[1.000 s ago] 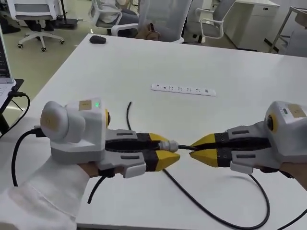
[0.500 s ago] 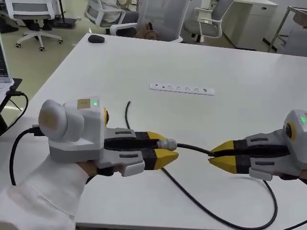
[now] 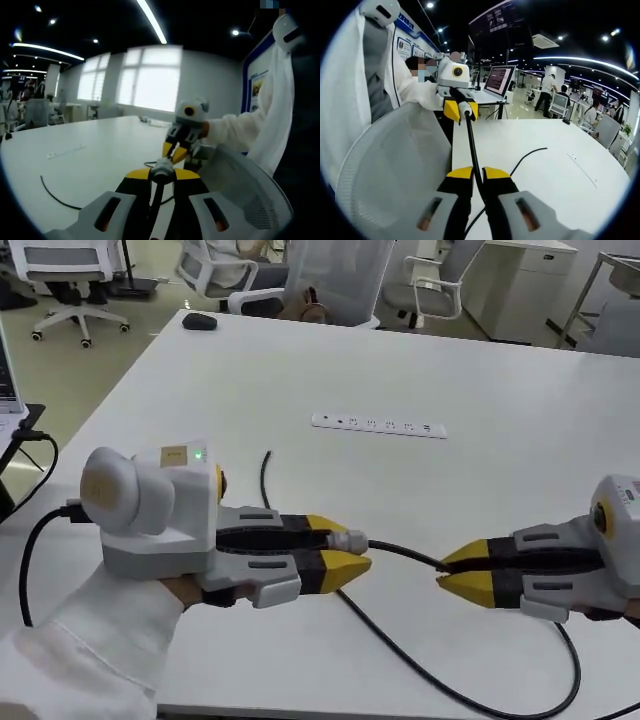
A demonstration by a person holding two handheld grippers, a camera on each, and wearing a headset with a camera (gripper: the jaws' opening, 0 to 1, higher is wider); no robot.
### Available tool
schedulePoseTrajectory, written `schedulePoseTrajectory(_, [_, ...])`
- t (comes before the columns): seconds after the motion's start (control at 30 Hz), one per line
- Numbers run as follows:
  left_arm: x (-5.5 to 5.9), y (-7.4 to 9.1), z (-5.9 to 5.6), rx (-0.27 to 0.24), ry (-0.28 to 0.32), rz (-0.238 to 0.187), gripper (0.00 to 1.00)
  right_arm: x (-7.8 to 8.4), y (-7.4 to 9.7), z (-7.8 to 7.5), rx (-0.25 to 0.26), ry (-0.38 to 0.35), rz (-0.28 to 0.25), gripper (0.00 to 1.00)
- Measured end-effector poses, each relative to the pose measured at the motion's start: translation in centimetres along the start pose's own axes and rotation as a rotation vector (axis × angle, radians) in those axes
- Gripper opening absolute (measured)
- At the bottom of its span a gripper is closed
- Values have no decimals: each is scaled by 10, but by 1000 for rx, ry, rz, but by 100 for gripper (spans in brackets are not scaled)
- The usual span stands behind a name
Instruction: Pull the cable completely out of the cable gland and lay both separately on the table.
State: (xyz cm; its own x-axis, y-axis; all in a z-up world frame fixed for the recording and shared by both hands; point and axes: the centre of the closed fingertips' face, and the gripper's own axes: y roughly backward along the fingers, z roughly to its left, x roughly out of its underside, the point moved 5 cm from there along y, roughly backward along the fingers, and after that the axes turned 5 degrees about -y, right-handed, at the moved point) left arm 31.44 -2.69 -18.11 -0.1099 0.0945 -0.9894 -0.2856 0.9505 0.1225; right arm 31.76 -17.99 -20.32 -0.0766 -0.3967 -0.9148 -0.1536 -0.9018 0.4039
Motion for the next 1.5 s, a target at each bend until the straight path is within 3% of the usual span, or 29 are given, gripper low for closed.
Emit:
schedulePoseTrajectory(0.23, [-2, -1, -4, 22, 8, -11, 17, -4, -2, 0, -19, -9, 18, 9])
schedulePoseTrajectory(0.37, [-1, -2, -5, 29, 3, -6, 17, -23, -7, 3, -28, 22, -30, 15])
schedulePoseTrajectory(0.47, [0, -3, -6, 32, 1, 2, 17, -42, -13, 10, -80, 37, -81, 13])
schedulePoseTrajectory(0.67, [0, -3, -7, 39, 0, -2, 17, -62, -32, 19, -135, 118, -67, 14])
schedulePoseTrajectory(0.93, [-2, -2, -6, 41, -3, -13, 17, -62, -41, 18, -161, 137, -57, 7])
schedulePoseTrajectory(1.5, [-1, -2, -3, 34, 4, -12, 17, -57, -39, 16, -149, 134, -69, 4])
